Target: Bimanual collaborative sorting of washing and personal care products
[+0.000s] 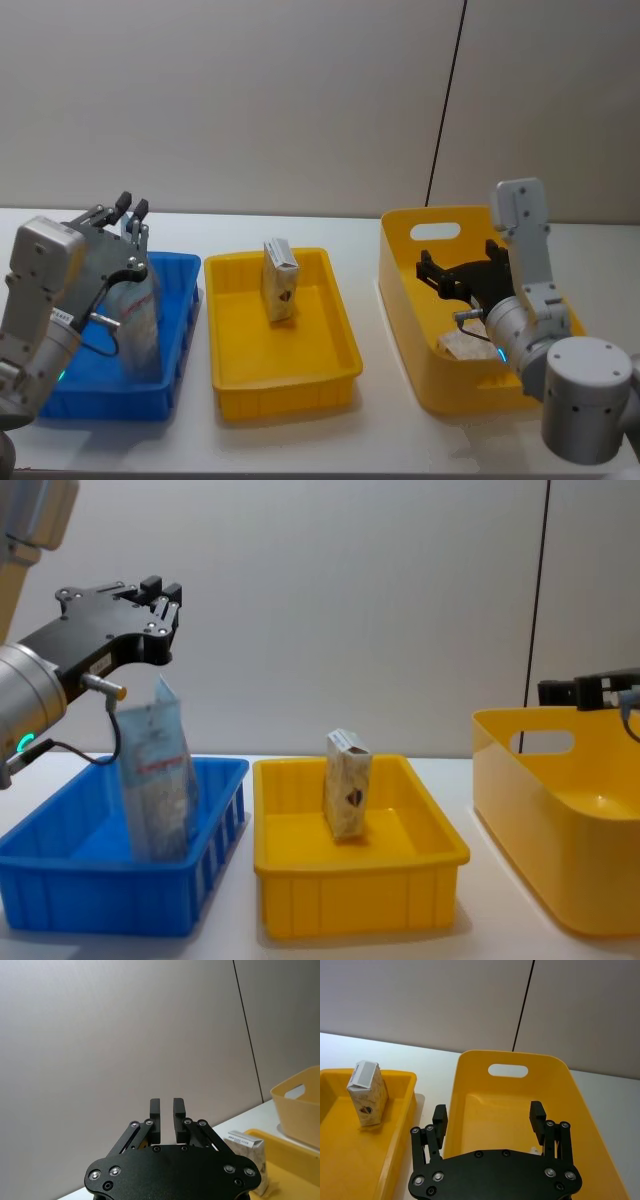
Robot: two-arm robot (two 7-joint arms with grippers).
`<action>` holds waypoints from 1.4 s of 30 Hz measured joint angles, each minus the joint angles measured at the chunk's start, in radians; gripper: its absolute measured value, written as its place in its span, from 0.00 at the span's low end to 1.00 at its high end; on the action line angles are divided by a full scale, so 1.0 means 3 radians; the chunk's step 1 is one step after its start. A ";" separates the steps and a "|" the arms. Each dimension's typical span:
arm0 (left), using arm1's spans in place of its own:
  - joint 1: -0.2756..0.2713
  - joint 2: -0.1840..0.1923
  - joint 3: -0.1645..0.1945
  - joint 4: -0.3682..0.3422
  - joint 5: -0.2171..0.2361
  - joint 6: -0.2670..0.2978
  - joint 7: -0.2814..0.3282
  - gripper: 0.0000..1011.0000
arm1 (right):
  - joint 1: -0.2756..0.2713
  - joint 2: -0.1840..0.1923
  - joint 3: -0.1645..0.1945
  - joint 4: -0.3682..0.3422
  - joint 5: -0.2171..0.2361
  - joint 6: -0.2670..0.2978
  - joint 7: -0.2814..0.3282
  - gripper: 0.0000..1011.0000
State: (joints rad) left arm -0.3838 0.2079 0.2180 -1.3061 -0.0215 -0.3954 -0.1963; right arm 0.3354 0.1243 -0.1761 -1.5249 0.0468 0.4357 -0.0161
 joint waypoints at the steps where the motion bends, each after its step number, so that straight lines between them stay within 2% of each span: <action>1: -0.0003 -0.0007 -0.0009 -0.0002 -0.0045 -0.0006 -0.0036 0.15 | 0.0000 0.0000 0.0000 0.0000 0.0000 0.0000 0.0000 0.99; 13: -0.0011 -0.0053 -0.0048 -0.0027 -0.0296 -0.0031 -0.0246 0.15 | 0.0000 0.0000 0.0000 0.0000 0.0000 0.0000 0.0000 0.99; 24: 0.0009 -0.0032 -0.0016 -0.0078 -0.0331 0.0017 -0.0234 0.15 | -0.0051 0.0031 -0.0006 -0.0034 0.0029 -0.0054 0.0007 0.99; 31: 0.0092 0.0076 0.0126 -0.0251 -0.0378 0.0251 -0.0083 0.15 | -0.0224 0.0137 -0.0033 -0.0155 0.0151 -0.0254 0.0051 0.99; 42: 0.0275 0.0307 0.0427 -0.0624 -0.0481 0.0763 0.0239 0.15 | -0.0567 0.0344 -0.0081 -0.0391 0.0386 -0.0648 0.0133 0.99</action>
State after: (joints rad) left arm -0.3014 0.2999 0.3462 -1.4933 -0.1659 -0.1664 -0.1245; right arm 0.1654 0.2276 -0.2005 -1.6424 0.1625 0.2414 0.0239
